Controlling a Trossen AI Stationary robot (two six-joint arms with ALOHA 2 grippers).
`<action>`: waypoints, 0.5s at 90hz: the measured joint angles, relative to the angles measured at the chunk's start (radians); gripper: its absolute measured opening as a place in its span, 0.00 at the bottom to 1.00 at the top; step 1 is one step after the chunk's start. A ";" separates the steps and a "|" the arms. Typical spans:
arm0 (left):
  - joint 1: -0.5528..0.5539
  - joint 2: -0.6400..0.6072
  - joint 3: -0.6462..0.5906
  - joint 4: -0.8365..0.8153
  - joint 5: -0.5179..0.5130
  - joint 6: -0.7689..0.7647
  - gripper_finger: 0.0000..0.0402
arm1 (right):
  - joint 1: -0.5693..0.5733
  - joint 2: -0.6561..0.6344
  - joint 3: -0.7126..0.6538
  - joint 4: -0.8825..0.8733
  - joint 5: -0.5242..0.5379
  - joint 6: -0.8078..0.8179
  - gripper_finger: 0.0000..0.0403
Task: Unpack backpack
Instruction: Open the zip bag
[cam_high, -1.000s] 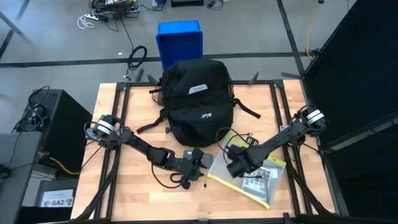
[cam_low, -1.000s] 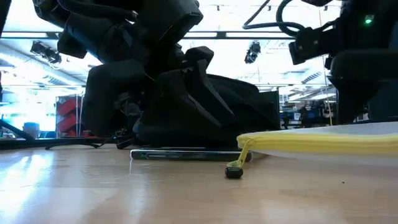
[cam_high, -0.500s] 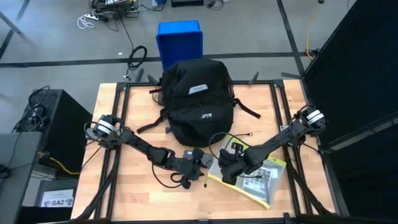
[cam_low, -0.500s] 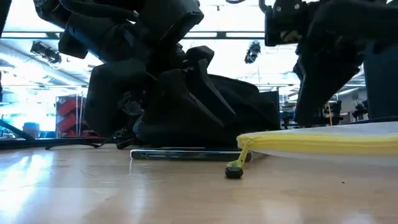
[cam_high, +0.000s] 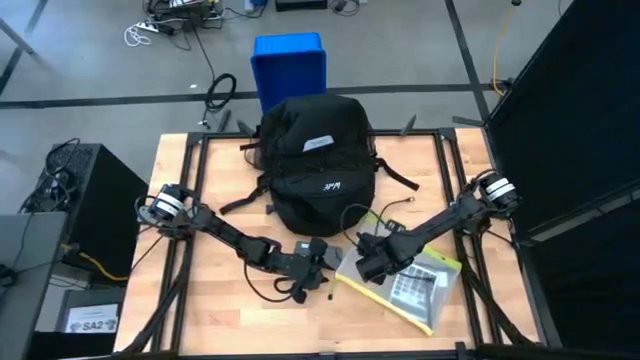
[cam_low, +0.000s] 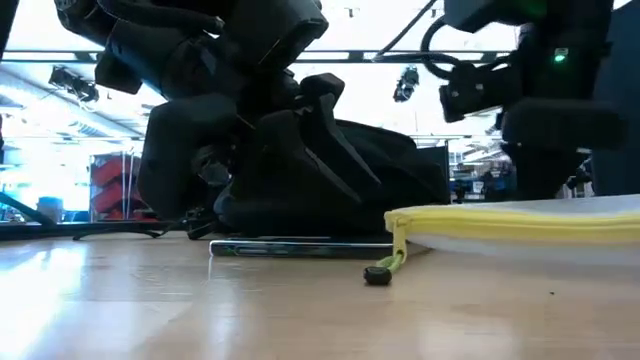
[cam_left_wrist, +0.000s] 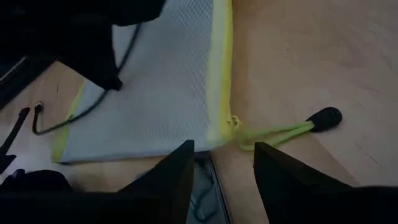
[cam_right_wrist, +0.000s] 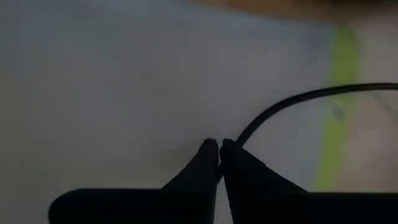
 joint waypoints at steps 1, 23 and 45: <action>0.000 0.000 0.000 0.000 0.000 0.000 0.34 | 0.000 0.000 0.000 -0.010 0.000 0.006 0.00; 0.000 0.000 0.000 0.001 0.000 0.000 0.34 | 0.004 -0.003 0.001 -0.272 0.001 0.135 0.00; 0.000 0.000 0.000 0.000 0.000 0.000 0.34 | 0.003 -0.003 0.001 -0.482 -0.003 0.257 0.01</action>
